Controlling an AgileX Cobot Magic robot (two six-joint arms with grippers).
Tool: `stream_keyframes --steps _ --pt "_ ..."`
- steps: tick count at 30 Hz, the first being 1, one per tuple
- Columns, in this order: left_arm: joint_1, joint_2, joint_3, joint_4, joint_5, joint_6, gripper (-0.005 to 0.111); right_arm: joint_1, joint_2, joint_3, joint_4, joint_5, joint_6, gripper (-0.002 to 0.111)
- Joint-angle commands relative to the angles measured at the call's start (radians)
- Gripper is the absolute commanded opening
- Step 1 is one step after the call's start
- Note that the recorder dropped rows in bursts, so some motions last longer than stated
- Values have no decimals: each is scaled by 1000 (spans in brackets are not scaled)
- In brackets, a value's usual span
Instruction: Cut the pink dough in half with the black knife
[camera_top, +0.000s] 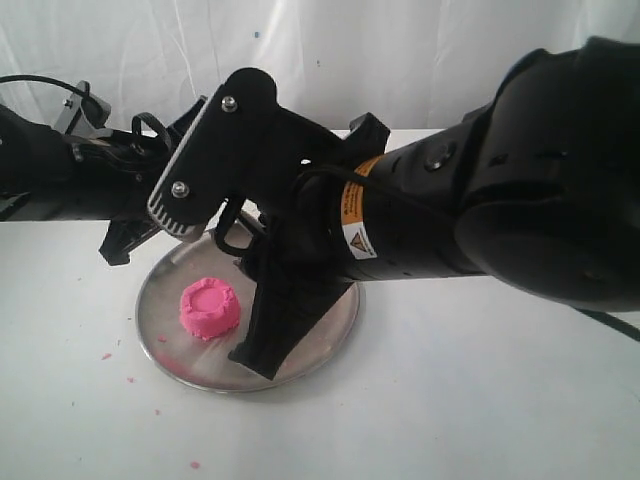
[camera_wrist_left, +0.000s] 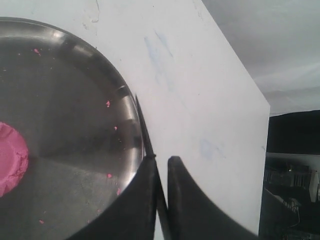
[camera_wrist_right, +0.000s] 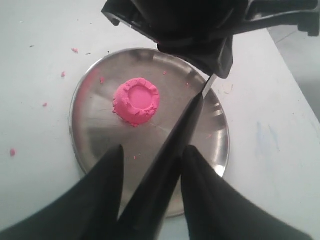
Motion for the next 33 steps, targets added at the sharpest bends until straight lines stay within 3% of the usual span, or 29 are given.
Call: stream_keyframes --steps 1,21,27,30,33 --pt "-10 -16 -17 11 -2 21 0 4 13 14 46 95 83 0" --pt "-10 -16 -17 53 13 21 0 4 118 14 80 158 136 0" --pt "-10 -16 -17 55 29 48 0 4 103 8 -82 129 264 0" --pt "-10 -16 -17 57 26 56 0 4 93 8 -126 153 288 7" --pt "-10 -16 -17 57 14 63 0 4 93 8 -112 153 288 23"
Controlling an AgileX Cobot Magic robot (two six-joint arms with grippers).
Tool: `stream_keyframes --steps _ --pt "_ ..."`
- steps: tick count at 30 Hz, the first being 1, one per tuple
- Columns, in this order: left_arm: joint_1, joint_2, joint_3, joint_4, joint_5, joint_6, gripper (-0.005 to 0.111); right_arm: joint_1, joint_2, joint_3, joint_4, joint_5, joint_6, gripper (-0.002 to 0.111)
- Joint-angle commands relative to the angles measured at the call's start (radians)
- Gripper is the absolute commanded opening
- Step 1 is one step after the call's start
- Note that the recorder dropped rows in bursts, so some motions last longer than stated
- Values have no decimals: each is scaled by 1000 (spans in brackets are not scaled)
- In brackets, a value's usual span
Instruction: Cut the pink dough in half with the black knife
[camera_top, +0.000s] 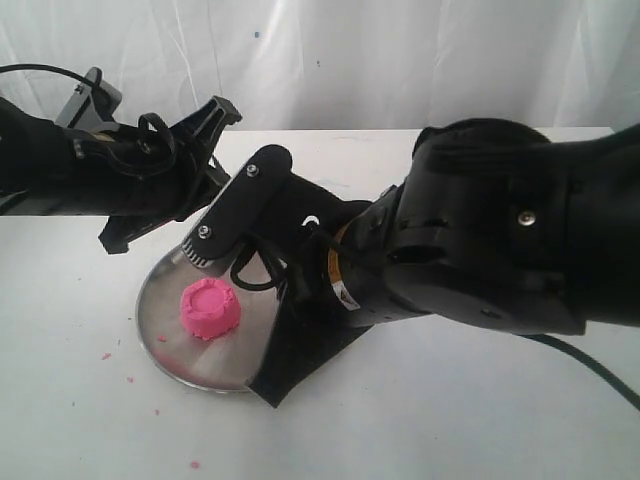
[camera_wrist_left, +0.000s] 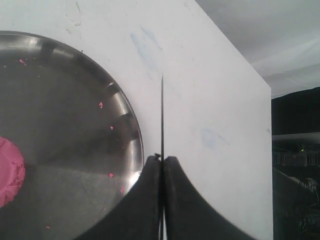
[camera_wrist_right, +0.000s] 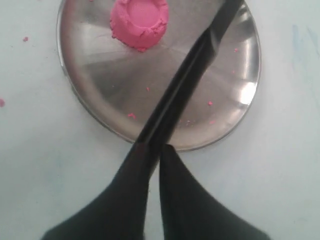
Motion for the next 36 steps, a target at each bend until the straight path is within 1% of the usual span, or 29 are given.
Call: stream_keyframes --steps 1,3,5,11,18,22,27,32,33,36 --pt "-3 -11 -5 -3 -12 12 0 0 -8 -3 -12 1 26 28" --pt "-3 -11 -5 -3 -23 12 0 0 -4 -3 -12 -17 59 35" --pt "-3 -11 -5 -12 -29 12 0 0 4 -3 -12 -38 93 37" --pt "-3 -9 -5 -13 -42 12 0 0 53 -29 7 -50 95 37" --pt "-3 -8 -5 -13 -47 12 0 0 188 -167 -1 81 92 37" --pt "-3 -8 -5 -13 -46 14 0 33 209 -214 3 88 84 37" --pt "-3 -8 -5 -13 -50 14 0 48 209 -221 -70 105 148 37" --pt "-3 -8 -5 -13 -50 14 0 53 209 -221 -211 163 148 38" --pt "-3 -8 -5 -13 -50 14 0 53 209 -221 -227 161 144 40" --pt "-3 -8 -5 -13 -50 14 0 53 211 -221 -223 138 144 51"
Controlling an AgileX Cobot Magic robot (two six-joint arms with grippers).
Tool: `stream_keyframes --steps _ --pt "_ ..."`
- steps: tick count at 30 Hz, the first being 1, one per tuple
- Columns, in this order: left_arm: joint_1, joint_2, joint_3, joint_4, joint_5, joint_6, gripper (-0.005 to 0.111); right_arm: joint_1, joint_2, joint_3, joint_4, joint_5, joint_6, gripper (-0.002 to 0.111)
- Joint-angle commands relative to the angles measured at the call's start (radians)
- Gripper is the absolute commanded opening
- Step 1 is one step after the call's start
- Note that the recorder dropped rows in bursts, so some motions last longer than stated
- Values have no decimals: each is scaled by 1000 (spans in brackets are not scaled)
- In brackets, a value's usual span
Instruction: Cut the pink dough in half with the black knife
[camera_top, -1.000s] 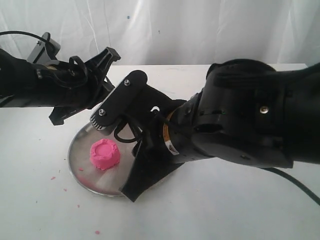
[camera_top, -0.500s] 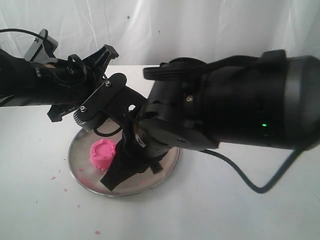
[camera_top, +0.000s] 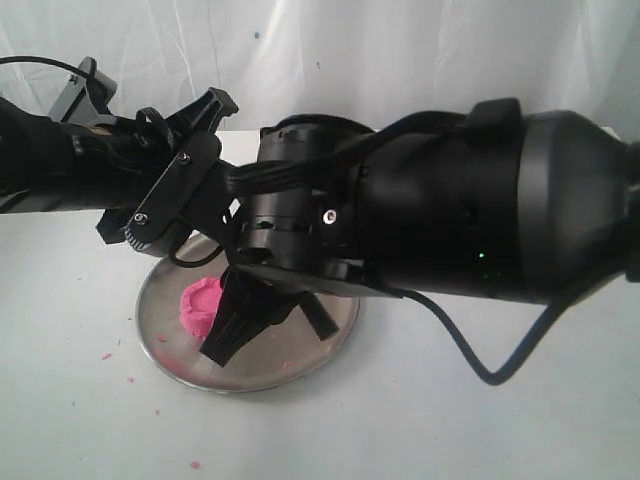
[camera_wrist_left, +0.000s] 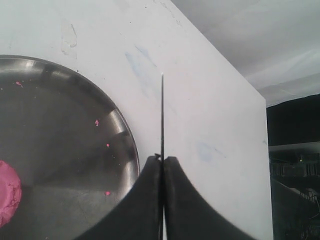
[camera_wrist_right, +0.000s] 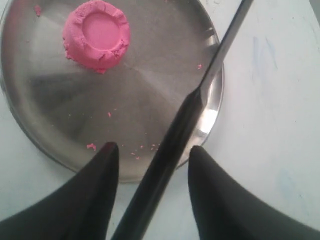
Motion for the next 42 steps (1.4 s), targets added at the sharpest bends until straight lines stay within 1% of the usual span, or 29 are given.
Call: stream_keyframes --steps 1,2,5,7,11,17,21,31,34,39,40,42 --pt "-3 -8 -5 -12 3 -8 0 5 9 -5 -12 -16 4 54" --pt "-3 -8 -5 -12 2 -8 0 13 12 -5 -4 -16 4 56" --pt "-3 -8 -5 -12 -1 -8 0 51 16 -5 13 -16 4 57" --pt "-3 -8 -5 -12 -1 -8 0 55 16 -5 -25 -7 25 57" --pt "-3 -8 -5 -12 0 -8 0 55 31 -5 -141 70 145 57" --pt "-3 -8 -5 -12 3 -10 0 55 72 -5 -164 79 160 57" --pt "-3 -8 -5 -12 12 -10 0 55 85 -5 -196 121 193 57" --pt "-3 -8 -5 -12 10 -9 0 55 85 -5 -171 190 198 47" --pt "-3 -8 -5 -12 10 -9 0 55 85 -5 -171 199 198 38" --pt "-3 -8 -5 -12 8 -2 0 55 79 -5 -182 217 215 4" --pt "-3 -8 -5 -12 8 -2 0 55 79 -5 -185 219 215 0" --pt "-3 -8 -5 -12 8 1 0 55 72 -5 -185 217 215 0"
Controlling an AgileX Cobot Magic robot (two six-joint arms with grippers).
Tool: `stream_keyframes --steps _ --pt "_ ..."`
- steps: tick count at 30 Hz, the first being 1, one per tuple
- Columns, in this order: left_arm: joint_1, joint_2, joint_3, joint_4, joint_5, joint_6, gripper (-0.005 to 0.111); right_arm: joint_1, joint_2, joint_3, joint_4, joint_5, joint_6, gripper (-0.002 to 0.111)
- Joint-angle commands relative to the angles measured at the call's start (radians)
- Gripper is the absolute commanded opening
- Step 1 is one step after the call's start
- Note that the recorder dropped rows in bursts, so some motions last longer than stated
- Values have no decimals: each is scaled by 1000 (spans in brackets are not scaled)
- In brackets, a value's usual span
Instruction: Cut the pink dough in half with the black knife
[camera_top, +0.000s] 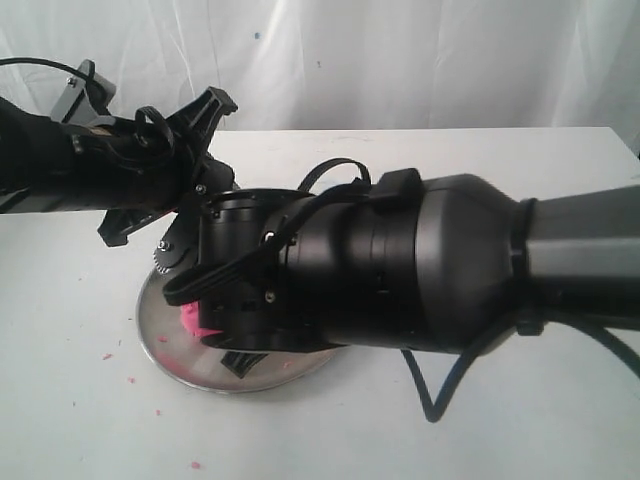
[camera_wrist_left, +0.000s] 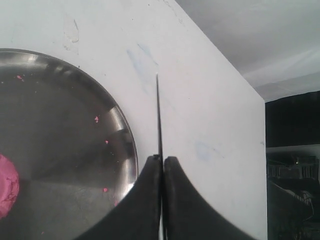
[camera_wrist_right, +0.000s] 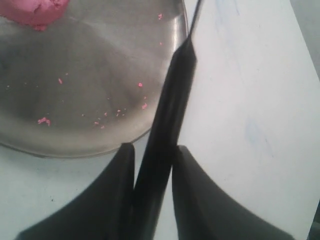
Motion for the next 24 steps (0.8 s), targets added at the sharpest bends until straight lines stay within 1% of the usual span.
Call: stream_keyframes --steps 1,8,9,10,12,13,15,16,18,20,24 --pt "-3 -8 -5 0 2 30 0 1 -18 -3 -13 12 -5 0" --pt "-3 -10 -5 24 -35 106 0 1 -50 -3 14 29 -9 0" --pt "-3 -15 -5 24 -35 118 2 1 -53 -3 15 36 -11 0" --pt "-3 -20 -5 24 -40 129 6 1 -55 -3 19 36 -21 0" --pt "-3 -26 -5 26 -50 145 17 1 -55 -3 31 34 -48 0" --pt "-3 -30 -5 31 -52 147 26 1 -55 -3 42 31 -59 0" --pt "-3 -34 -5 31 -53 172 40 1 -55 -3 53 19 -61 0" --pt "-3 -38 -5 31 -47 180 50 1 -55 -3 55 12 -63 0" --pt "-3 -45 -5 31 -31 182 60 1 -55 -3 58 5 -65 0" --pt "-3 -56 -5 31 -20 182 65 1 -55 -3 58 5 -72 0" --pt "-1 -97 -5 31 -22 246 65 1 -55 -3 62 21 -80 0"
